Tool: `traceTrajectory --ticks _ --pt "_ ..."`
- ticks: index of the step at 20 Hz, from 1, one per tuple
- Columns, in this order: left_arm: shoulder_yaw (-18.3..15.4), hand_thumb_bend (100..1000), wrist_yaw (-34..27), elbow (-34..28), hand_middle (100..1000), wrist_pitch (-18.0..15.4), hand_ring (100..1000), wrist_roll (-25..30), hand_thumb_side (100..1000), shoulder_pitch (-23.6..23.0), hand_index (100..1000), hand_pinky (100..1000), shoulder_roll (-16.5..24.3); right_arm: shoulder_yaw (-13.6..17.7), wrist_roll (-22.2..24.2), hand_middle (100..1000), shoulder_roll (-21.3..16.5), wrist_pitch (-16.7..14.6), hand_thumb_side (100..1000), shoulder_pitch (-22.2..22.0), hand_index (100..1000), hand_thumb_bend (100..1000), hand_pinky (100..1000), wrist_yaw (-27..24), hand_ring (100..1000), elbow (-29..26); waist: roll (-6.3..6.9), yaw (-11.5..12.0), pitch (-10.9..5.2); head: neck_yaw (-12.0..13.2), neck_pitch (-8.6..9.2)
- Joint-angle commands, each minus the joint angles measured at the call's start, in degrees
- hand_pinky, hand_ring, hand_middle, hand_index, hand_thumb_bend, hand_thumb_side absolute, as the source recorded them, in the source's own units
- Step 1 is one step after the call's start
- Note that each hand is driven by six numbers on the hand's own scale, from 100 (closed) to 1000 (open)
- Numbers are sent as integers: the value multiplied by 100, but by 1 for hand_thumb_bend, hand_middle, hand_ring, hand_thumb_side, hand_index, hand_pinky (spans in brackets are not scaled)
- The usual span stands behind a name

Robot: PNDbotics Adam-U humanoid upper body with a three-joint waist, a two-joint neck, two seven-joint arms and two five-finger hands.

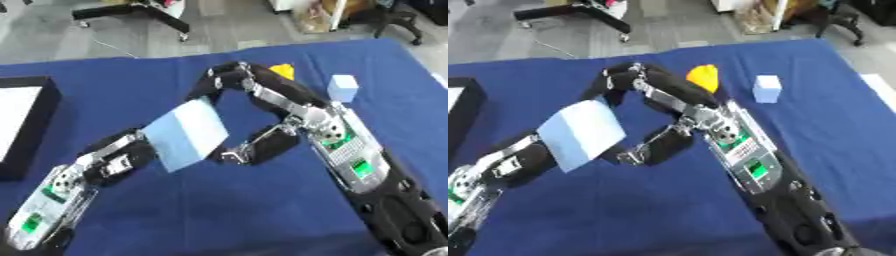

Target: Pick up the objects with one hand, pass them to the other hand, and then place them into the box on the other side of the table.

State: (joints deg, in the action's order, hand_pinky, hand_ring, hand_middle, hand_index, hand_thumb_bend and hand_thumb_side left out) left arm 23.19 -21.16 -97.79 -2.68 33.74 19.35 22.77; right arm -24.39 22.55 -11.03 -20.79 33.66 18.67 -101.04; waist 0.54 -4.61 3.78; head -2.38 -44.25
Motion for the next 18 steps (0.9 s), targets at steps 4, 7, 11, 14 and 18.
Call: traceTrajectory --ticks 4,7,11,14,18 --pt "84 527 -145 -70 951 51 1000 -15 760 173 907 866 256 52 -10 483 -85 -22 100 41 355 278 576 39 592 -148 -1 -7 -92 8 13" --pt "129 525 -187 -67 954 74 1000 68 757 203 911 868 286 61 -4 478 -121 -17 100 31 355 277 550 26 583 -198 -4 -6 -95 13 13" --pt "147 525 -208 -28 951 83 1000 176 759 231 911 867 315 80 -4 466 -148 1 100 23 353 282 499 11 566 -251 -12 -7 -101 8 13" --pt "139 523 -210 10 949 72 1000 207 758 254 910 866 310 68 11 439 -148 18 100 27 352 283 403 -32 526 -269 -17 -1 -101 -2 13" --pt "161 521 -207 20 947 72 1000 240 758 285 910 865 284 56 64 417 -143 31 100 33 350 281 217 -70 360 -271 -19 7 -99 -10 13"
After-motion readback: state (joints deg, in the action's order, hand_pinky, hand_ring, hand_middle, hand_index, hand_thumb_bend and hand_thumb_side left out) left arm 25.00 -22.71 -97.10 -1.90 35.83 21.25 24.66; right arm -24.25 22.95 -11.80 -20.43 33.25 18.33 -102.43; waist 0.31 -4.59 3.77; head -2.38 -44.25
